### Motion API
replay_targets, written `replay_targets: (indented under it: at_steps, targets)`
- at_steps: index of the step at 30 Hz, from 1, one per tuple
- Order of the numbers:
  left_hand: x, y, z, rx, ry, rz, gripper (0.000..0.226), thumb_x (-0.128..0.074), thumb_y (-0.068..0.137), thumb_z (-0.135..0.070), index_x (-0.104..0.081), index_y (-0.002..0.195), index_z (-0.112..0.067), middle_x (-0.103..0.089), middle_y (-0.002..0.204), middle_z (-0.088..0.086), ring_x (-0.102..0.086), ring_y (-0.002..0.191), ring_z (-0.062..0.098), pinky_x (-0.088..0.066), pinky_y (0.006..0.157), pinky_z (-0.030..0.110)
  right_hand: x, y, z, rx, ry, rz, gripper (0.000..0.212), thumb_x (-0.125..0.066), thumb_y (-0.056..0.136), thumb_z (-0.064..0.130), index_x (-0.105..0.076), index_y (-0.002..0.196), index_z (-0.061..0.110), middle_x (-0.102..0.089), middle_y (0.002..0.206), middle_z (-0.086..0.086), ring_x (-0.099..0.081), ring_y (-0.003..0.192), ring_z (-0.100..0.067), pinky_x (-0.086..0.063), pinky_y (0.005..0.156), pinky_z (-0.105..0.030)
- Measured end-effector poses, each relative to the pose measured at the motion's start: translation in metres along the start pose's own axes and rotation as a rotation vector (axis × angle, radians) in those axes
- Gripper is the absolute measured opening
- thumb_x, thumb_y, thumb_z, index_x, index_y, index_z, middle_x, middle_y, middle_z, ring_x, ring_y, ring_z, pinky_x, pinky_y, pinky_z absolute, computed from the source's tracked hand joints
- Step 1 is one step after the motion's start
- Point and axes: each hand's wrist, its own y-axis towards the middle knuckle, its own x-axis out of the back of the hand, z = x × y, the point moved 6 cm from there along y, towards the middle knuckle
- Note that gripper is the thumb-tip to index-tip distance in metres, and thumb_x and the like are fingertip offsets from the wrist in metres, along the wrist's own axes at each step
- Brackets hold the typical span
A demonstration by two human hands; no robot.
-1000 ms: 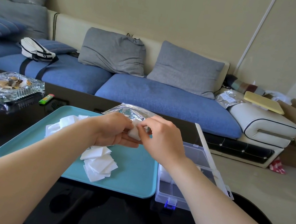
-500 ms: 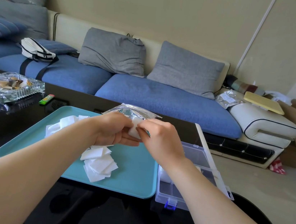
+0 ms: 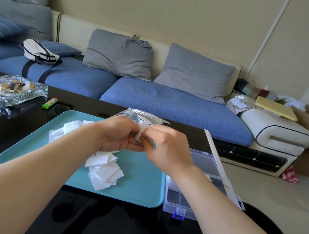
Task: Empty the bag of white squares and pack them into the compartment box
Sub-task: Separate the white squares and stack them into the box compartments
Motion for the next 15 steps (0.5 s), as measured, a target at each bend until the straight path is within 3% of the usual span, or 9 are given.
replay_targets:
  at_steps: [4, 6, 8, 11, 15]
  targets:
    - [-0.002, -0.002, -0.001, -0.009, 0.002, 0.04, 0.036, -0.041, 0.112, -0.015, -0.067, 0.119, 0.009, -0.075, 0.109, 0.024, -0.075, 0.1, 0.032, -0.061, 0.096, 0.045, -0.003, -0.002, 0.0, 0.019, -0.02, 0.029, 0.016, -0.074, 0.084, 0.019, -0.067, 0.071, 0.025, -0.064, 0.073, 0.009, -0.057, 0.072, -0.021, -0.049, 0.049, -0.034]
    - [0.0, 0.0, -0.001, -0.018, 0.043, 0.044, 0.032, -0.047, 0.109, -0.01, -0.066, 0.123, 0.011, -0.074, 0.112, 0.025, -0.075, 0.104, 0.034, -0.06, 0.098, 0.047, -0.005, -0.002, 0.0, 0.026, -0.023, 0.033, 0.012, -0.074, 0.086, 0.026, -0.071, 0.075, 0.023, -0.064, 0.074, 0.01, -0.056, 0.079, -0.021, -0.049, 0.052, -0.032]
    - [0.003, 0.003, 0.001, -0.025, 0.074, 0.02, 0.03, -0.05, 0.104, -0.002, -0.062, 0.127, 0.013, -0.073, 0.118, 0.026, -0.074, 0.108, 0.036, -0.06, 0.098, 0.049, -0.006, 0.0, -0.005, 0.009, -0.002, 0.031, 0.015, -0.082, 0.083, 0.031, -0.072, 0.081, 0.019, -0.065, 0.082, 0.005, -0.057, 0.085, -0.023, -0.049, 0.063, -0.032]
    - [0.007, 0.005, 0.004, -0.015, 0.105, -0.005, 0.032, -0.047, 0.102, 0.002, -0.064, 0.129, 0.005, -0.07, 0.126, 0.027, -0.074, 0.108, 0.038, -0.059, 0.098, 0.053, -0.009, 0.001, -0.013, -0.105, 0.086, 0.121, 0.04, -0.09, 0.075, 0.038, -0.066, 0.1, 0.018, -0.064, 0.102, 0.002, -0.058, 0.095, -0.024, -0.047, 0.081, -0.034]
    - [0.005, 0.004, 0.005, 0.004, 0.144, 0.007, 0.035, -0.045, 0.101, 0.0, -0.064, 0.13, 0.001, -0.069, 0.127, 0.026, -0.072, 0.102, 0.036, -0.058, 0.099, 0.054, -0.015, -0.002, -0.014, -0.196, 0.17, 0.21, 0.049, -0.086, 0.08, 0.041, -0.06, 0.118, 0.024, -0.068, 0.114, 0.006, -0.063, 0.099, -0.023, -0.054, 0.08, -0.043]
